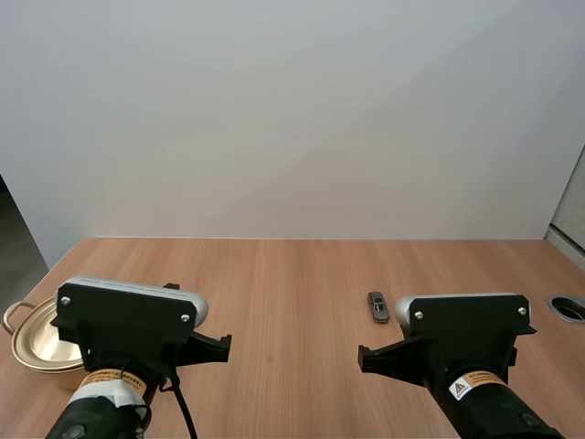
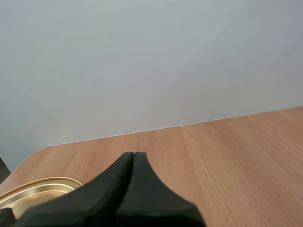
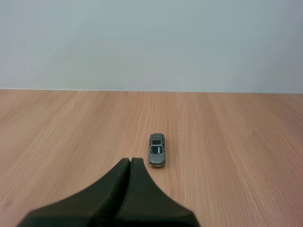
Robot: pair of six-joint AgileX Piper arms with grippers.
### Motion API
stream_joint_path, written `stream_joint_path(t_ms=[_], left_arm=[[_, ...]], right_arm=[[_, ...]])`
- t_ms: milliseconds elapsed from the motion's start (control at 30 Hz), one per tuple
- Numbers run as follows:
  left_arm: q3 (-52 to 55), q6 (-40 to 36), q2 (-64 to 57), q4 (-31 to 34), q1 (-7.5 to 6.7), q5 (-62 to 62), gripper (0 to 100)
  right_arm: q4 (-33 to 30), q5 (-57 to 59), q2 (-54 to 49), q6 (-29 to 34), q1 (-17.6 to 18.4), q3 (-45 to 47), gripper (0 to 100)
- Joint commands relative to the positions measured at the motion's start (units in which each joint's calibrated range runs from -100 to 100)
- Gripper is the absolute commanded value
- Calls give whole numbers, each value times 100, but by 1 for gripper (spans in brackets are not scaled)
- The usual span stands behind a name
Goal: Open the pot, put the car inside, and close it
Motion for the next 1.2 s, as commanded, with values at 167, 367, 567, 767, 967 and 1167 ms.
stream_joint_path(t_ms=[167,367,567,767,967,1167], left_arm=[[-2860,107,0,751,5,12,0],[-4400,143,0,1346,5,392,0],[-5782,204,777,2064,-66,1984,0],[-6567,215,2588,3179,-174,4421,0],[-6721,265,3783,2935,174,4652,0],[-6721,480,5020,1907,666,4628,0]], right_arm=[[-2735,260,0,44,-5,-2283,0],[-2307,703,0,493,3,-3887,0],[-1362,1263,489,239,3,-4974,0],[-224,3286,2175,-1403,3,-5688,0],[-241,4305,3612,-1571,3,-5844,0],[-221,4402,4199,-1815,3,-5844,0]])
